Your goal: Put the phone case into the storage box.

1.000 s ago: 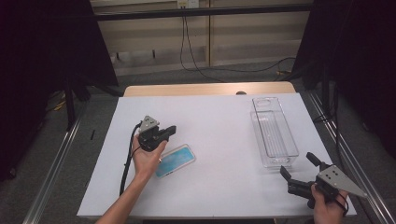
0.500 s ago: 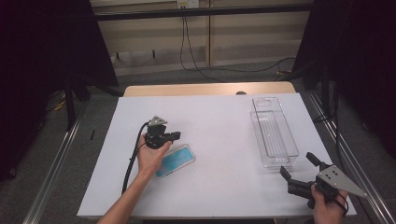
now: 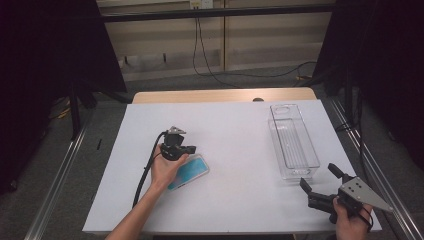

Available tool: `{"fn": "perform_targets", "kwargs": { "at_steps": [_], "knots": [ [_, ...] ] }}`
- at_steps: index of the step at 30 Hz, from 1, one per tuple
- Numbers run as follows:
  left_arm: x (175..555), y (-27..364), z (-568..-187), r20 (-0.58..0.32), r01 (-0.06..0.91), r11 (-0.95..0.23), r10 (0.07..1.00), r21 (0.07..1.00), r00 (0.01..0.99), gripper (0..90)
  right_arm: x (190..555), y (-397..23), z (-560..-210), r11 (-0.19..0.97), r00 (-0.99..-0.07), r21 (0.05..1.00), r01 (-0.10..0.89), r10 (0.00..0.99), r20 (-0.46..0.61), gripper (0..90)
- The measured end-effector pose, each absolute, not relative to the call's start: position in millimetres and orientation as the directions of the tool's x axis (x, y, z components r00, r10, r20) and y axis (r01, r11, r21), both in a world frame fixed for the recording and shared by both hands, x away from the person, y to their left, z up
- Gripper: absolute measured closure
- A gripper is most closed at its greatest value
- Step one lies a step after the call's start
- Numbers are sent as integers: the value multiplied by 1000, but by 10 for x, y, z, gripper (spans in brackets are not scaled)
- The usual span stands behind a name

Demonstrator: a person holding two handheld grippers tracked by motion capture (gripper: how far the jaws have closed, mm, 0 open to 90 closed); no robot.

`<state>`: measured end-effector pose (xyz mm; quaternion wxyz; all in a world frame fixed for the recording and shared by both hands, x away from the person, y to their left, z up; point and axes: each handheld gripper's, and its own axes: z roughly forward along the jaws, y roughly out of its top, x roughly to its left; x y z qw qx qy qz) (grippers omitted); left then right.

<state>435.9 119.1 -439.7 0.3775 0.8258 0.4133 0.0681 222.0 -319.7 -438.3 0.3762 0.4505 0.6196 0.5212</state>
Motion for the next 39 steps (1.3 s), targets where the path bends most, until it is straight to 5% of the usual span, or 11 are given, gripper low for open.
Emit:
{"fn": "perform_targets", "kwargs": {
  "at_steps": [39],
  "knots": [
    [4348,1080,-4484,-216,655,-413,718,633,662,900,2212,-3197,-4386,52,-317,984,169,948,5,0]
  ]
}}
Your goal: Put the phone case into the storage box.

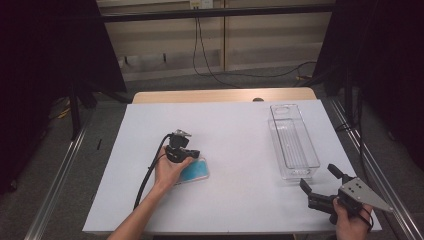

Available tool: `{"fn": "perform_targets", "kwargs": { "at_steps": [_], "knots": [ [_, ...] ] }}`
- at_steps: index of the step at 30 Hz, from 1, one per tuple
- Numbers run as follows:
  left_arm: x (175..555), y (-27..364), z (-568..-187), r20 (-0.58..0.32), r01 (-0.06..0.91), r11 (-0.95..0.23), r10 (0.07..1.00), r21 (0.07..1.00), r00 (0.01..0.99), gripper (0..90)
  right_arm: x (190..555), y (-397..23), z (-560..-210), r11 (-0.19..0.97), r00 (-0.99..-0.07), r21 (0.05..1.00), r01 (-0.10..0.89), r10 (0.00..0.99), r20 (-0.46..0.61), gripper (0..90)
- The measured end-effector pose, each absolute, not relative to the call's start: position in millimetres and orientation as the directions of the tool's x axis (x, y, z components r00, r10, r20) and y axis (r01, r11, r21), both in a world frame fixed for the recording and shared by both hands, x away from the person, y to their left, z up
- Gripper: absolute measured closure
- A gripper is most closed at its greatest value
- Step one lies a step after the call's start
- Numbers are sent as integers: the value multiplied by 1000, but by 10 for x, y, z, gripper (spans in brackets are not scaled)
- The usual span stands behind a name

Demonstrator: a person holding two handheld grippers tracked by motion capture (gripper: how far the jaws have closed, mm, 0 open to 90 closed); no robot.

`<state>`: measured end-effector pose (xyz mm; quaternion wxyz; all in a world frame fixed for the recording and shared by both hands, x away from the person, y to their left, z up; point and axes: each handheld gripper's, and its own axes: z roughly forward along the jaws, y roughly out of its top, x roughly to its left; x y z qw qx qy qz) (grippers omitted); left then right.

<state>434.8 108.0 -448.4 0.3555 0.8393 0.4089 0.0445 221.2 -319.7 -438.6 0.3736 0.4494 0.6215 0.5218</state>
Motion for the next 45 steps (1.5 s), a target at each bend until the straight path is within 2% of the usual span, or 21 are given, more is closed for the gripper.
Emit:
{"fn": "perform_targets", "kwargs": {
  "at_steps": [45],
  "knots": [
    [4196,952,-4478,-259,630,-478,632,612,731,900,2207,-3209,-4388,50,-317,984,173,948,7,0]
  ]
}}
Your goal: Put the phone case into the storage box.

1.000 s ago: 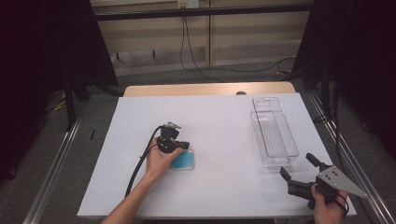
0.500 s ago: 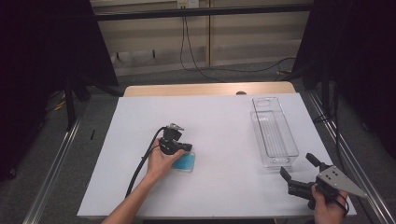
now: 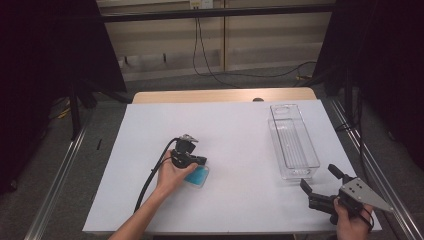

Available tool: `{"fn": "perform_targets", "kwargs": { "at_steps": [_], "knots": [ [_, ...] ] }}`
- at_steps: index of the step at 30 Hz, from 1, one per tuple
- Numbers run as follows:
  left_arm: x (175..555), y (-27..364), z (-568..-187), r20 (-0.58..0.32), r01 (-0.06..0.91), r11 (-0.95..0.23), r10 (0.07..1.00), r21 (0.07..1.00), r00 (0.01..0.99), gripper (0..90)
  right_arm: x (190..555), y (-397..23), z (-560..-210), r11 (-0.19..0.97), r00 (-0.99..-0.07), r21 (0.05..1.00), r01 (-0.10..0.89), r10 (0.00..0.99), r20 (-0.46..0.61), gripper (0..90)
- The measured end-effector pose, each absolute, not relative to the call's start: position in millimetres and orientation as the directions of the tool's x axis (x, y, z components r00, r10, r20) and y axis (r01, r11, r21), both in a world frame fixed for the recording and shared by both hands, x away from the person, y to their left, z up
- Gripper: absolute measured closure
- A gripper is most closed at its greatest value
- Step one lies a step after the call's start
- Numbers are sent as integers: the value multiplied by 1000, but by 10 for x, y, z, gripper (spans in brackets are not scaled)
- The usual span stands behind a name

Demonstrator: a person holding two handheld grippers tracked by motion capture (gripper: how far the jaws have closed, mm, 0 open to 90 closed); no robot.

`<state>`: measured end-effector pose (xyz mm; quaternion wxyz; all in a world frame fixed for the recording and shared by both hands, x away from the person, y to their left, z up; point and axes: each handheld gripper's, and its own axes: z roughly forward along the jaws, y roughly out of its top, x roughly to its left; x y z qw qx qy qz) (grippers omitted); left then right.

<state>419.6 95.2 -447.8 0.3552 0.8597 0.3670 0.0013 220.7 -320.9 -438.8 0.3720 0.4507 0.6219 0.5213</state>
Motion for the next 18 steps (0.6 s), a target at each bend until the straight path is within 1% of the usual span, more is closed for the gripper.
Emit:
{"fn": "perform_targets", "kwargs": {
  "at_steps": [12,18],
  "knots": [
    [4109,972,-4460,-250,616,-511,611,600,751,900,2202,-3211,-4387,49,-316,984,172,949,9,0],
    [4086,997,-4453,-268,627,-510,609,589,747,900,2218,-3207,-4390,51,-316,983,177,949,8,0]
  ]
}}
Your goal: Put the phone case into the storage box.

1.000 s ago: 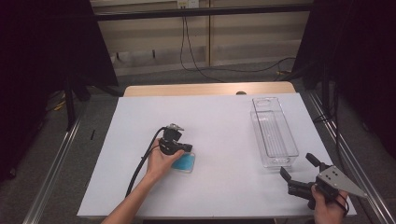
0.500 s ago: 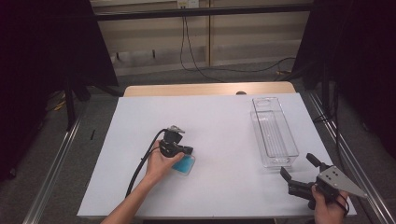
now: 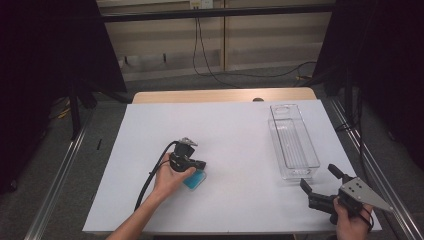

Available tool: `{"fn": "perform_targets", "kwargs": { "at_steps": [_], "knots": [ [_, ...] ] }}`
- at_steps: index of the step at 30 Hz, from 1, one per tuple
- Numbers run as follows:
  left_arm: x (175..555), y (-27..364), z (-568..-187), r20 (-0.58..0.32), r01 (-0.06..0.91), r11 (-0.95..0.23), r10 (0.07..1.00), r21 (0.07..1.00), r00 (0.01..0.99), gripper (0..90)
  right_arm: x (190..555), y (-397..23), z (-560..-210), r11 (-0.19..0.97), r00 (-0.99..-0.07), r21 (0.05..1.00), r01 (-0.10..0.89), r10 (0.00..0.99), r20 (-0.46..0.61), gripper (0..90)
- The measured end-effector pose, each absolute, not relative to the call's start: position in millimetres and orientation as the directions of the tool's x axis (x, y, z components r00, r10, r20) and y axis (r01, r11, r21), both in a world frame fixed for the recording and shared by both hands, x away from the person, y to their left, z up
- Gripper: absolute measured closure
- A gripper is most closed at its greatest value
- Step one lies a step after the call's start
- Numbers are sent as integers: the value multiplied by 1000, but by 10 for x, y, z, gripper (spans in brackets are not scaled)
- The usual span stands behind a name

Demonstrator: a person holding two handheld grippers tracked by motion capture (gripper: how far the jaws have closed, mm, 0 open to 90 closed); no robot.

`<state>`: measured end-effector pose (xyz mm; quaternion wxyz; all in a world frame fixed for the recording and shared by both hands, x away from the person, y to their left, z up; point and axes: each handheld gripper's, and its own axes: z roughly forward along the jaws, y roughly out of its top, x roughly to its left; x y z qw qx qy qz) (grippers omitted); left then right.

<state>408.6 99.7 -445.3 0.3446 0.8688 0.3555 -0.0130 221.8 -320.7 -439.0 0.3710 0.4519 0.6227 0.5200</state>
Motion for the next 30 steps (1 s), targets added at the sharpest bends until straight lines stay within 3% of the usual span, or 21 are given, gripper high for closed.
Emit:
{"fn": "perform_targets", "kwargs": {
  "at_steps": [30],
  "knots": [
    [3777,1092,-4423,-264,604,-550,575,576,775,900,2221,-3205,-4388,52,-317,983,176,948,6,0]
  ]
}}
